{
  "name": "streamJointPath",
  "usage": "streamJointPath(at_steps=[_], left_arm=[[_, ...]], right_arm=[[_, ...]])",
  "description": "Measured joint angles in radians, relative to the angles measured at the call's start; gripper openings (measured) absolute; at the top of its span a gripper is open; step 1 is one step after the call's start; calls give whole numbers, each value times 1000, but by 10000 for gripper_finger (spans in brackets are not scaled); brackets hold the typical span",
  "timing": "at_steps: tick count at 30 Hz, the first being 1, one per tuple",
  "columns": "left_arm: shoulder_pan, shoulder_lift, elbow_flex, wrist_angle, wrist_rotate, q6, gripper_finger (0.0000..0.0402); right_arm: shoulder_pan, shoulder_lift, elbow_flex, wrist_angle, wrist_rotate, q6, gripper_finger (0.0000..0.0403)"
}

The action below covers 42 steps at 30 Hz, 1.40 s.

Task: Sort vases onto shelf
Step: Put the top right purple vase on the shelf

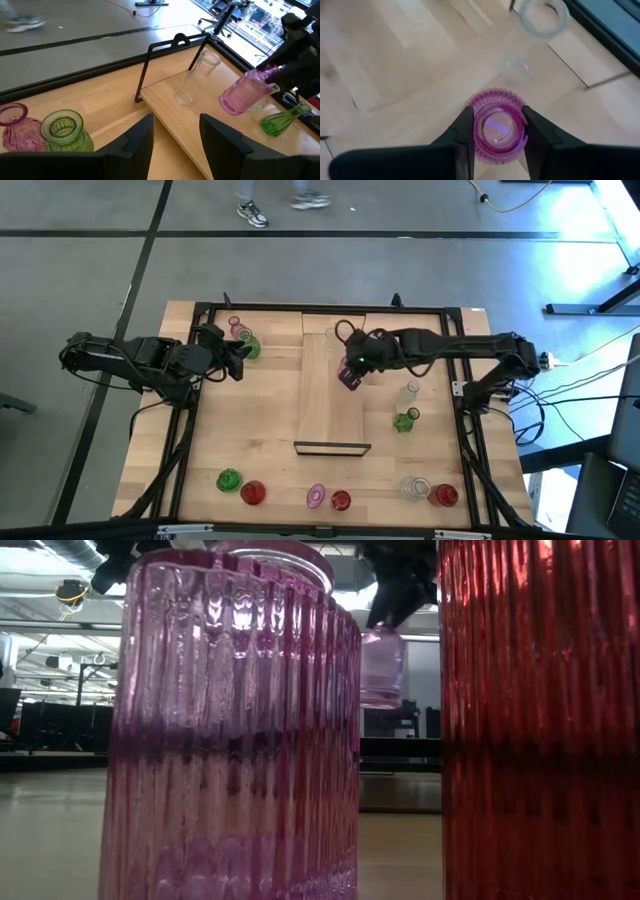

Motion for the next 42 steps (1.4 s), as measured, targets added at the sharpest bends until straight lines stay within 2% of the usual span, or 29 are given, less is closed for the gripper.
streamJointPath(at_steps=[4, 12, 21, 28, 34, 42], left_arm=[[0, 0, 0, 0, 0, 0, 151], [0, 0, 0, -2, 0, 0, 151], [0, 0, 0, -4, 0, 8, 151], [0, 0, 0, -4, 0, 8, 151], [0, 0, 0, -5, 0, 8, 151], [0, 0, 0, -8, 0, 8, 151]], right_arm=[[-13, 61, 49, -13, -12, -30, 93], [-24, 122, 60, 22, -20, -50, 94], [-44, 138, 60, 102, -30, -50, 94], [-86, 143, 59, 121, -57, -51, 94], [-96, 189, 59, 118, -125, -72, 94], [-94, 211, 61, 129, -131, -76, 94]])
